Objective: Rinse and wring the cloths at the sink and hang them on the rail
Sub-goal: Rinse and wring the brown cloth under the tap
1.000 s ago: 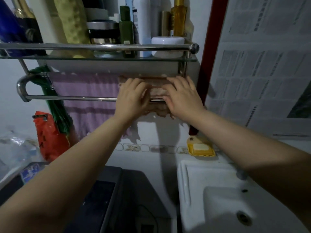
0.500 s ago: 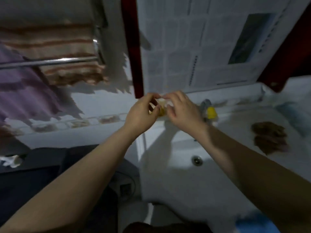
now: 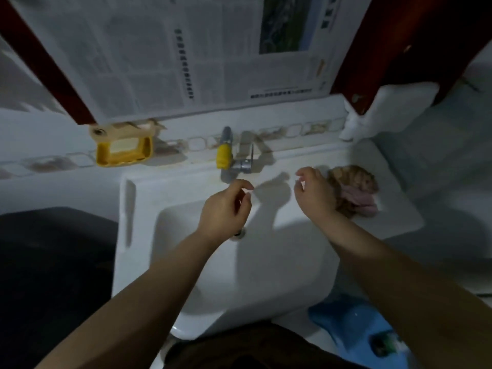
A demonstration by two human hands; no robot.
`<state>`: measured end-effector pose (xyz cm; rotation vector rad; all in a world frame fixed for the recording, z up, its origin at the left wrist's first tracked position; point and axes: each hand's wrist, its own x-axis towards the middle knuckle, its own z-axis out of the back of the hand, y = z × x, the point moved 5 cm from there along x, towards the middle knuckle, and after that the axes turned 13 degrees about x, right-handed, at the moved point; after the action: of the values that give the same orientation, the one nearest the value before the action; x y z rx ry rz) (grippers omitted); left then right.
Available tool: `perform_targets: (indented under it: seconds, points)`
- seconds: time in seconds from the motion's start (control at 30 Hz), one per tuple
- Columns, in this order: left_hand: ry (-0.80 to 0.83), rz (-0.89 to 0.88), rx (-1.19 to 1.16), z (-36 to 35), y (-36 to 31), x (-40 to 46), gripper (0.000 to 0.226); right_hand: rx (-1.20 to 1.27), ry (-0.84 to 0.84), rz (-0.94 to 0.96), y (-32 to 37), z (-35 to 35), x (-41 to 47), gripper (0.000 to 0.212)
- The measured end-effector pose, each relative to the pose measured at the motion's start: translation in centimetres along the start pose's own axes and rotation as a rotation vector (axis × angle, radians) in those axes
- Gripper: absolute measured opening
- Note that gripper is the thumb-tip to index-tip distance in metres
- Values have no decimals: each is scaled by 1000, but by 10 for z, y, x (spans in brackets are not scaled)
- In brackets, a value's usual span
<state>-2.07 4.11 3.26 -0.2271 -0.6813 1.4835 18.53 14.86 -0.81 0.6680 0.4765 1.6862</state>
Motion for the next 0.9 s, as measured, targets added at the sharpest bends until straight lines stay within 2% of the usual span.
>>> perform_targets:
  seconds: [0.13,0.23,0.33,0.4,0.47,0.5,0.53,0.57,0.63,0.73,0.83,0.9]
  points:
    - [171,234,-79,-42,-4,5,16,-214,247,-410,-96,1,12,41]
    - [262,349,-118,-59,-5,2,14,-303,338,-484,-135,0,12,49]
    - [328,413,-124,-70,0,1,12,-451,362,-461,-132,7,12,56]
    - [358,445,-134,-75,4,2,11,-311,313,-464,-121,18,13,54]
    - [377,468,-130,-78,7,3,11,20,174,-513,-112,31,20,46]
    - [379,491,-142,-80,9,4,11,172,134,-599,-110,36,24,43]
    - [380,519,-161,-81,10,4,11,220,151,-704,-113,37,28,44]
    - [375,540,-180,-83,12,5,11,157,199,-768,-115,38,33,46]
    - [359,570,-216,-86,13,7,11,-77,236,-733,-125,38,47,40]
    - [351,613,-251,-91,17,8,11,-308,174,-525,-133,33,61,30]
    - [345,620,-242,-93,17,12,13,-331,49,-396,-121,28,64,35]
    - [319,632,-279,-94,18,16,12,-234,-110,-243,-98,28,63,35]
